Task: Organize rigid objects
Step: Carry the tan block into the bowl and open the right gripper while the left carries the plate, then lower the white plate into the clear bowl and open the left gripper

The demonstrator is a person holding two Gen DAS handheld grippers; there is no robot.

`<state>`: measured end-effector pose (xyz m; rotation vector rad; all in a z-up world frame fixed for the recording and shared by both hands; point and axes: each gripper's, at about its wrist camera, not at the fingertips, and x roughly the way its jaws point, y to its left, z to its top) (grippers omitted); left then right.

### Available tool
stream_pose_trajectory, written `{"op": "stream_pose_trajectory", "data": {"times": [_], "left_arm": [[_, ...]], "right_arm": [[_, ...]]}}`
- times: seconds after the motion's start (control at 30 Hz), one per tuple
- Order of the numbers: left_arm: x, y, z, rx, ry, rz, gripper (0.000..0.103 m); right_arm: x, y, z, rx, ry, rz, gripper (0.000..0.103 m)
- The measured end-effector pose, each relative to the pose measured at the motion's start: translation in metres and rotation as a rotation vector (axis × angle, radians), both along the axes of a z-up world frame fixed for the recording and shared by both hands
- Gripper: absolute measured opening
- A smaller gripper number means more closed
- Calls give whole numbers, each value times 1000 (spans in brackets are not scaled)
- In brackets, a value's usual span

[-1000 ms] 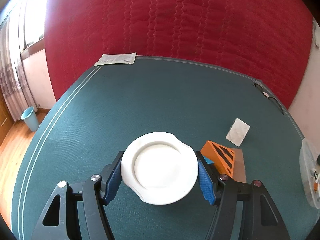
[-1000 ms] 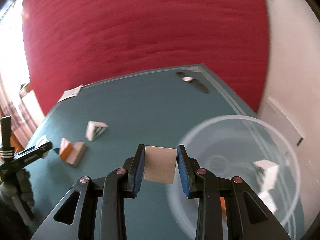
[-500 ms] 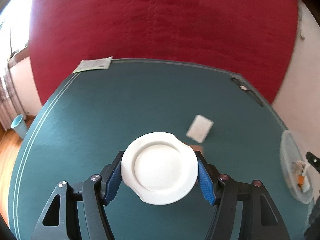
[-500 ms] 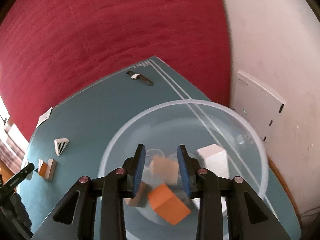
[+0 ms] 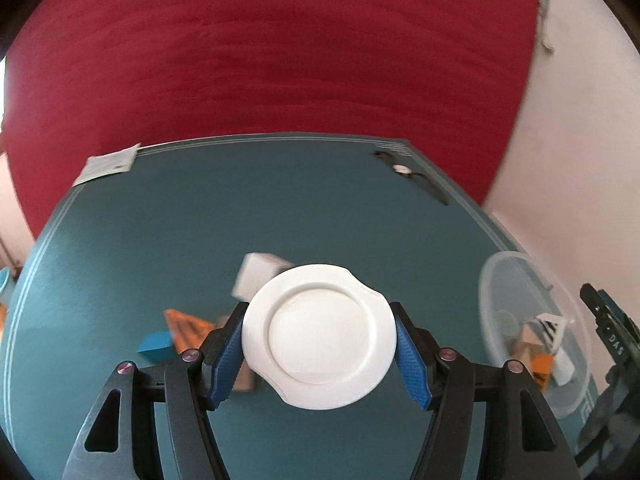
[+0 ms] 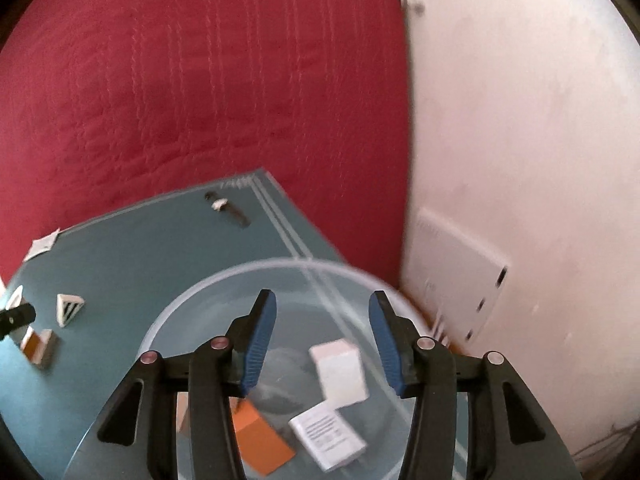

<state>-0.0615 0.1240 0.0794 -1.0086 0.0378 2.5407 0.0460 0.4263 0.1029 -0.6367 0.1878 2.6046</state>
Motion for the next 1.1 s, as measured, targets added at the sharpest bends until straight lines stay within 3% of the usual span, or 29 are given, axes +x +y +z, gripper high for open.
{"op": "stream_pose_trajectory", "data": {"times": [0.13,0.57,0.77,0.9,1.1], "left_arm": [[5,31,3,4,13,-69,70],[18,116,-8,-41,44,-266,70],[15,136,-14,-38,38,-306,70],[15,141,-18,-29,41,-323,87],[7,122,-22,-28,37,-272,88]], "right_arm": [[2,-5,0,35,21,11,51],[-1,8,-9,-46,-7,24,52],[-4,7,-13,-70,-17,26,52],[-3,9,-11,-72,-21,30,52],[-1,10,-10,-75,-26,32,52]]}}
